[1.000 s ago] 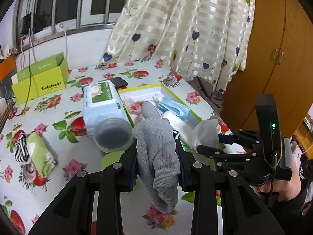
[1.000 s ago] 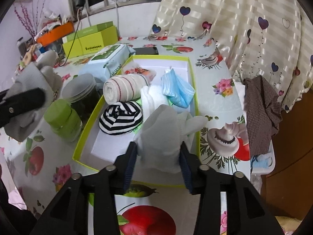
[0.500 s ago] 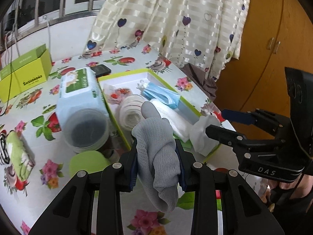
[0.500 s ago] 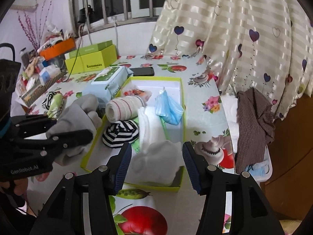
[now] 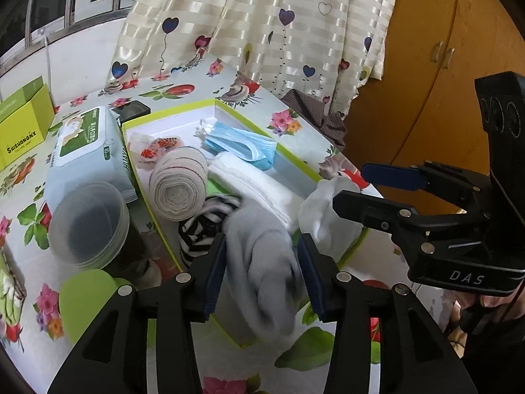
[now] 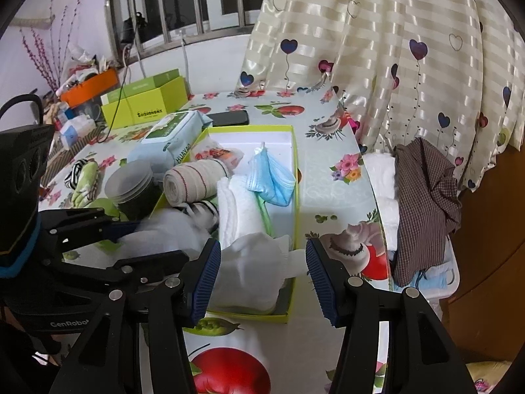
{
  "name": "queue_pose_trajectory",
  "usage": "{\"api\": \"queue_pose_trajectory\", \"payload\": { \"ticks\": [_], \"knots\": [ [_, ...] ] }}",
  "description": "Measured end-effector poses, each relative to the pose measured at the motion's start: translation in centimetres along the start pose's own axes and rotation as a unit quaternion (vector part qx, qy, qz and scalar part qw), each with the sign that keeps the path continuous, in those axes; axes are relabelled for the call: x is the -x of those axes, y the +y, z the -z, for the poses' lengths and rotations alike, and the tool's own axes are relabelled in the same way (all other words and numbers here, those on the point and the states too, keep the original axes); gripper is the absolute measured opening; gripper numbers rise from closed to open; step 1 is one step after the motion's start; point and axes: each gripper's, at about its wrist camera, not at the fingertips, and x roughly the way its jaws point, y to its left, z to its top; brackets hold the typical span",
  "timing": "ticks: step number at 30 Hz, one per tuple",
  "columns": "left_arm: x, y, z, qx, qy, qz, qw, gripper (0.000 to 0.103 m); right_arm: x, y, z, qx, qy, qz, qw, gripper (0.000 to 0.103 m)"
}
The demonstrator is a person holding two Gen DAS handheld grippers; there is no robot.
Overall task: Organize soft objects
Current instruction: 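Lower the grey sock into the tray and open the left gripper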
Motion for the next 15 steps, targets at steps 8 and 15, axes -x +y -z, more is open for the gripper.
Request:
{"api": "queue_pose_trajectory", "payload": {
  "ticks": [8, 15],
  "knots": [
    [1.7, 0.1, 0.0, 0.005, -0.019, 0.005, 0.9998, 0.05, 0.8, 0.1, -0.3, -0.002, -0.012, 0.005, 1.0, 0.054],
    [4.4, 0.7, 0.7, 0.02, -0.034, 0.002, 0.9992, 0.05, 1.4, 1.1, -0.2, 0.008, -0.013, -0.004, 1.0, 0.054]
  ]
}}
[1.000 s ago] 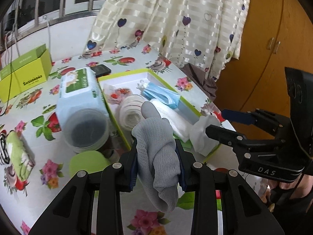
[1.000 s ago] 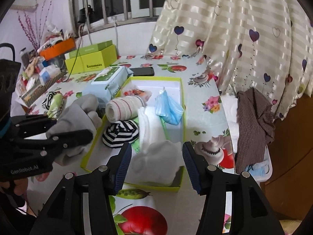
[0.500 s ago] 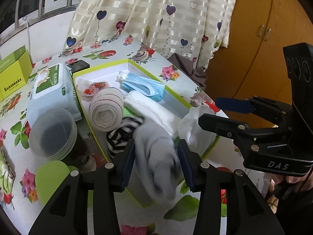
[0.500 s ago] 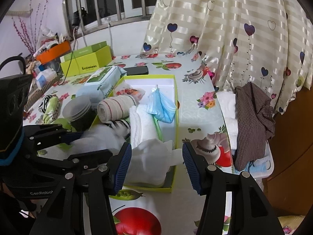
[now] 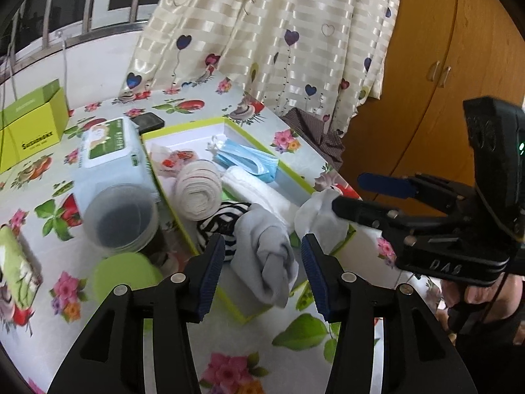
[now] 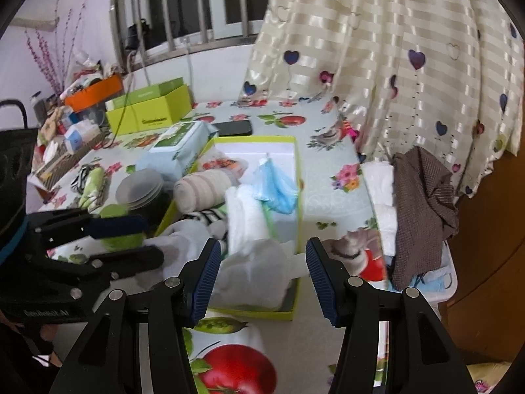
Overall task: Organize soft objects
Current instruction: 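Lower the grey sock into the tray and open the left gripper, then withdraw both tools from the tray back toward the pile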
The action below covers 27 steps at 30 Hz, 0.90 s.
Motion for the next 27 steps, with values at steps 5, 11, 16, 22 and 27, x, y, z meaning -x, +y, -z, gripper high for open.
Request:
{"api": "queue_pose_trajectory", "payload": {
  "ticks": [5, 11, 16, 22, 27],
  "knots": [
    [2.1, 0.8, 0.2, 0.01, -0.011, -0.012, 0.9998, 0.05, -1.2, 2.4, 0.2, 0.029, 0.015, -0.011, 0.999, 0.054],
    [3.8, 2.2, 0.5, 0.029, -0.021, -0.027, 0.999, 0.05, -4.0, 4.3, 0.4, 0.053, 0.044, -0.004, 0.998, 0.054],
    [4.6, 3.0, 0.7, 0.041, -0.026, -0.032, 0.9983, 0.05, -4.9, 4.8, 0.4, 0.055, 0.055, 0.001, 0.997, 0.054],
    [5.7, 3.7, 1.2, 0.052, -0.031, -0.035, 0.9976, 0.05, -3.0, 4.8, 0.0, 0.051, 0.039, 0.009, 0.998, 0.054],
    [6.8, 4.7, 2.1, 0.07, -0.034, -0.04, 0.9962, 0.05, -1.1, 5.5, -0.4, 0.051, 0.022, 0.002, 0.998, 0.054]
  ]
}}
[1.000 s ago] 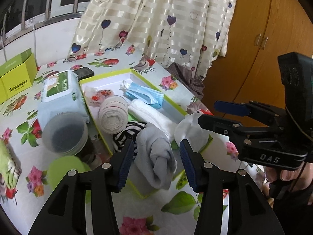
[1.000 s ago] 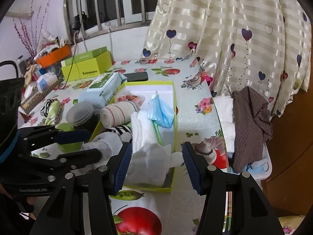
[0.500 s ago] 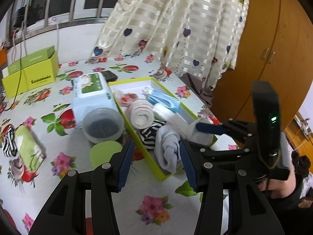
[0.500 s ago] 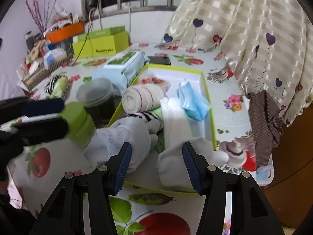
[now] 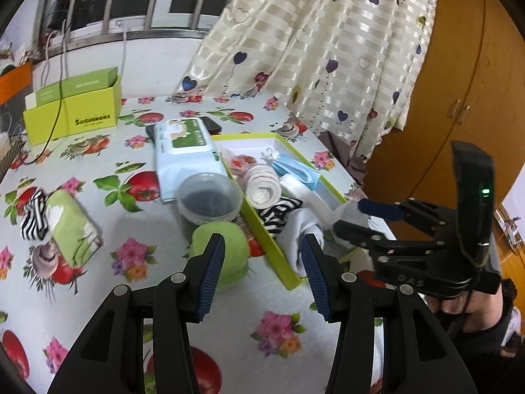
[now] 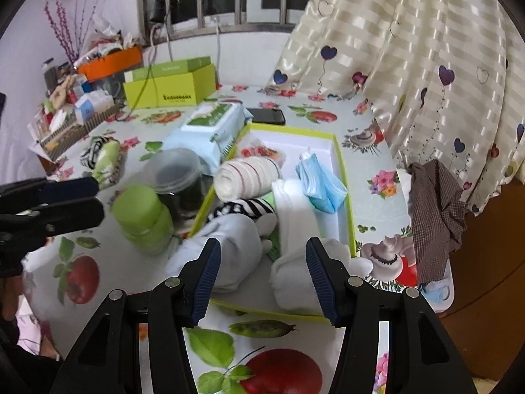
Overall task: Organize soft objects
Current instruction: 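Withdraw both tools from the tray back toward the pile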
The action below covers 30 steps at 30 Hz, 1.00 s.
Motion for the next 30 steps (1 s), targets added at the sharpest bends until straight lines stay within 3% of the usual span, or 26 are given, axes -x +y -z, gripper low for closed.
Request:
{"api": "queue_pose_trajectory", "payload": {
  "ticks": [15, 30],
  "knots": [
    [3.6, 3.7, 1.6, 0.037, -0.019, -0.055, 0.9976, 0.05, 3.1, 4.6, -1.2, 0.026, -0.034, -0.049, 0.998, 0.055],
    [4.4, 6.2, 2.2, 0.056, -0.027, -0.075, 0.9953, 0.05, 2.4, 7.9, -2.5, 0.048, -0.038, -0.083, 0.995, 0.06]
  ]
}}
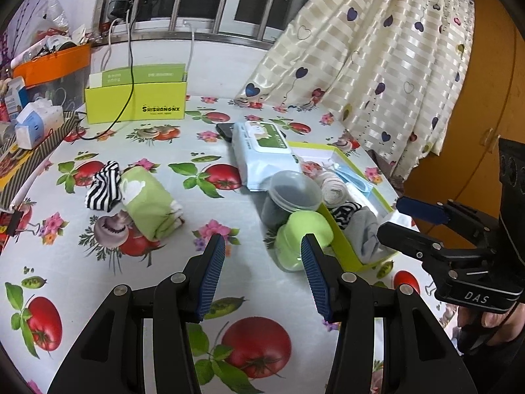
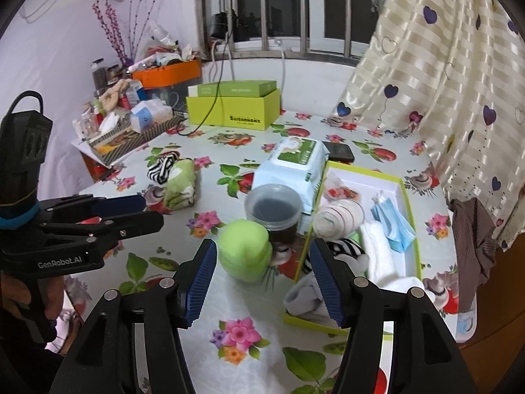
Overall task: Organize soft objects
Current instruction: 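Withdraw both tools from the tray back toward the pile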
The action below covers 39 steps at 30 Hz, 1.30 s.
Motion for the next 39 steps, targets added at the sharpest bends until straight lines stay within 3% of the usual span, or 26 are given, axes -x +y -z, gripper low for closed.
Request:
{"api": "queue_pose_trajectory", "payload": {
  "ticks": [25, 39],
  "knots": [
    [0.4, 9.0, 0.5, 0.076, -0.001, -0.066, 0.9949, 0.05, -4.9, 5.3, -2.7, 0.042, 0.027, -0.061, 0.997, 0.062],
    [0.2, 13.7, -0.6, 0.093, -0.001, -0.099, 0.9907, 0.05, -11.6, 9.9, -5.7, 0.073, 0.064, -0.093, 0.991, 0.062]
  ]
}}
